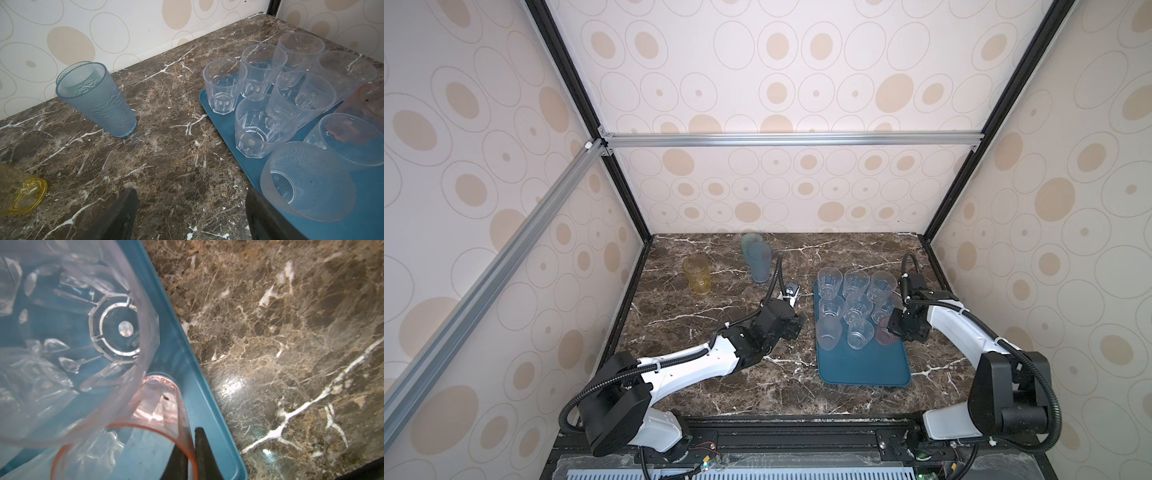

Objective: Place the glasses into the tray
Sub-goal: Place the glass on the tray.

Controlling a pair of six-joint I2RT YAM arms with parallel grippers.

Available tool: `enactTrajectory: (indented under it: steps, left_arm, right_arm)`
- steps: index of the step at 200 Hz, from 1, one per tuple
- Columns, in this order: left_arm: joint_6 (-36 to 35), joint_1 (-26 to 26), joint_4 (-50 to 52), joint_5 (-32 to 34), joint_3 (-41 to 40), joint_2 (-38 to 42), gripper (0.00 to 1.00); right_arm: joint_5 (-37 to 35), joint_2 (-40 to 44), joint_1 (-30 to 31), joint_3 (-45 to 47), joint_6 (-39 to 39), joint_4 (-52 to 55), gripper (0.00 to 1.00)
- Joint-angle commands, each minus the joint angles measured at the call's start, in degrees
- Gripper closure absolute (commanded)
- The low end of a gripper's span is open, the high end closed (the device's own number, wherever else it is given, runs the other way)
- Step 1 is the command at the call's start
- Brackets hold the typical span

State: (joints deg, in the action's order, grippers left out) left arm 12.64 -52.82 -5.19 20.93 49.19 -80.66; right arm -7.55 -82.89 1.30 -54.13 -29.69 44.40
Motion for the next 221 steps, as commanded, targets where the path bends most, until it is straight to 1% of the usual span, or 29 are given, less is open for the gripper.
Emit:
enactTrajectory:
  steps: [1,20,28,44,66,83,99,122,136,138,144,165,186,205,221]
  left_arm:
    - [0.7,0.1,0.2,1.2,0.9,0.3,0.18]
    - [1.0,0.2,1.0,1.5,1.7,-0.1,0.17]
    - [1.3,0.3,1.4,1.6,2.0,-0.2,0.17]
    - [1.9,0.6,2.5,1.7,3.0,-0.6,0.17]
    - [2.1,1.8,5.5,2.3,5.3,-0.9,0.18]
    - [1.4,4.0,8.5,2.0,7.3,-0.8,0.18]
    - [-0.1,6.9,10.6,0.8,8.8,-0.3,0.18]
    - [-1.7,13.3,12.3,-1.7,10.1,0.7,0.2]
    - [-1.7,18.1,13.3,-4.2,10.7,1.3,0.21]
    - [-1.7,19.1,13.4,-4.6,10.8,1.3,0.21]
    - [-1.5,21.4,13.1,-5.7,10.8,1.4,0.21]
    - [0.1,28.9,12.2,-13.0,12.5,-0.1,0.22]
    - [2.7,33.3,11.6,-20.0,15.9,-5.1,0.25]
    - [6.8,36.4,10.9,-26.9,19.7,-10.5,0.28]
    - [9.3,38.0,9.7,-30.0,23.0,-14.2,0.31]
  right_arm:
    - [-0.3,-0.4,-0.2,-1.1,0.4,1.9,0.77]
    - [0.0,0.9,-0.2,-2.0,0.8,3.6,0.67]
    - [0.4,1.6,-0.2,-2.5,1.0,4.4,0.65]
    - [1.1,3.1,-0.1,-3.5,1.2,6.1,0.62]
    - [1.9,5.7,0.6,-6.2,1.1,9.4,0.6]
    - [1.8,7.5,2.4,-9.2,1.2,11.7,0.59]
    - [0.6,8.0,6.1,-13.1,0.6,13.4,0.59]
    - [0.8,6.5,11.7,-18.3,-0.7,13.8,0.58]
    - [1.4,4.5,14.4,-21.2,-1.6,13.0,0.58]
    - [1.5,4.1,15.8,-21.6,-1.8,12.9,0.58]
    - [2.0,3.0,17.5,-22.7,-2.0,12.1,0.58]
    - [2.6,-1.7,22.0,-26.5,-2.7,10.3,0.58]
    - [3.6,-6.7,25.7,-30.7,-3.0,9.1,0.58]
    - [3.9,-10.6,28.7,-34.5,-2.8,9.0,0.58]
    - [4.1,-12.7,30.6,-36.2,-2.7,8.9,0.58]
